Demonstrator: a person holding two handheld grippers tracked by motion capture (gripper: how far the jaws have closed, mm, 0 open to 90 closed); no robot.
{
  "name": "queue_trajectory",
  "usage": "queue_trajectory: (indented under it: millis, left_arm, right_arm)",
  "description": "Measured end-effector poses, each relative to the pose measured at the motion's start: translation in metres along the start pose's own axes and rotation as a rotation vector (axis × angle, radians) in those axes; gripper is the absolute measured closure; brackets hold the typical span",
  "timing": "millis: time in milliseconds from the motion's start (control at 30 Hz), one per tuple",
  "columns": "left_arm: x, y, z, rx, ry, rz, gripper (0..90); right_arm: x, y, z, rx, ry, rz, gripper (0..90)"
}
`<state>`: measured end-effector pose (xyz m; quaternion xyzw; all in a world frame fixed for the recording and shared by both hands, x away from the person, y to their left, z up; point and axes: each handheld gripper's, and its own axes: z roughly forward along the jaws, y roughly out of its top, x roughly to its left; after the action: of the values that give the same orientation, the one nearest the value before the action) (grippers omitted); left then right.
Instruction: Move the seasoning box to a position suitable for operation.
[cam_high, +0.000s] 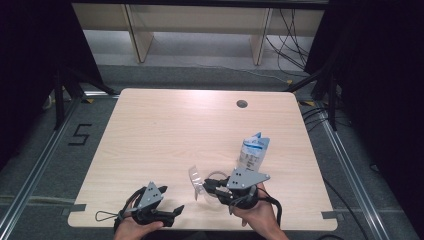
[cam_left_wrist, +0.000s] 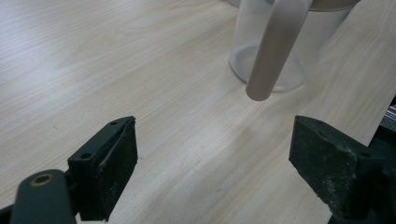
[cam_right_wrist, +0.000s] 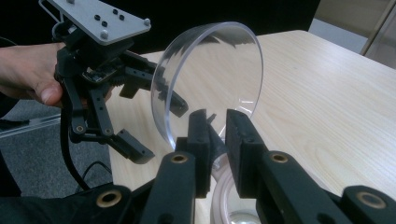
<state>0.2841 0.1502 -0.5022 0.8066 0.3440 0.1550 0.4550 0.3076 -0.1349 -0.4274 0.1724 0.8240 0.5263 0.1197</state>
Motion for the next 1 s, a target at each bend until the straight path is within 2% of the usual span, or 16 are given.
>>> queue_trajectory:
  millis: [100,167,233,333,367,433,500,600,633,667,700,733,767,867,933,1000]
  left_arm:
    - [0.001,0.000,-0.001,-0.004,0.004,0.004,15.0]
    - [0.000,0.000,-0.002,-0.001,0.006,-0.006,15.0]
    - [0.001,0.000,-0.002,-0.003,0.006,0.005,15.0]
    - [0.002,0.000,-0.001,-0.001,0.002,0.013,15.1]
    - [0.000,-0.001,0.000,0.001,0.002,-0.009,15.0]
    - [-0.001,0.000,0.000,-0.001,-0.002,-0.005,15.0]
    - [0.000,0.000,0.000,-0.001,-0.003,0.014,15.0]
    - [0.000,0.000,0.000,0.001,-0.008,0.012,15.0]
    - [0.000,0.000,0.000,0.002,-0.007,0.008,15.1]
    - [-0.001,0.000,0.000,-0.002,-0.007,0.004,15.0]
    - [0.000,0.000,-0.001,0.010,-0.001,0.020,15.0]
    - [-0.002,0.000,0.000,-0.005,-0.008,0.004,15.1]
    - [-0.001,0.000,0.000,0.001,-0.005,0.009,15.1]
    - [0.000,0.000,0.000,0.000,-0.009,0.009,15.1]
    - [0.000,0.000,0.000,0.001,-0.010,0.007,15.1]
    - [0.000,0.000,0.000,0.002,-0.013,0.005,15.0]
  right_arm:
    - [-0.003,-0.001,-0.003,-0.012,-0.007,-0.002,76.4]
    - [-0.006,-0.002,-0.008,-0.028,-0.029,-0.001,71.0]
    - [-0.010,-0.003,-0.014,-0.039,-0.038,0.002,64.7]
    - [-0.018,-0.006,-0.026,-0.034,-0.096,0.006,56.6]
    - [-0.020,-0.006,-0.029,-0.043,-0.103,0.008,54.1]
    - [-0.024,-0.007,-0.036,-0.059,-0.136,0.039,48.5]
    - [-0.028,-0.008,-0.043,-0.088,-0.140,0.033,45.8]
    - [-0.030,-0.008,-0.054,-0.074,-0.168,0.070,39.1]
    - [-0.032,-0.009,-0.058,-0.082,-0.184,0.062,37.7]
    - [-0.031,-0.010,-0.062,-0.089,-0.193,0.090,36.3]
    - [-0.033,-0.011,-0.065,-0.103,-0.207,0.090,34.4]
    - [-0.036,-0.012,-0.070,-0.110,-0.235,0.070,32.7]
    - [-0.035,-0.013,-0.072,-0.116,-0.232,0.097,32.3]
    - [-0.040,-0.018,-0.080,-0.133,-0.244,0.127,30.0]
    - [-0.042,-0.022,-0.086,-0.131,-0.267,0.129,29.4]
    - [-0.044,-0.025,-0.090,-0.163,-0.294,0.132,29.5]
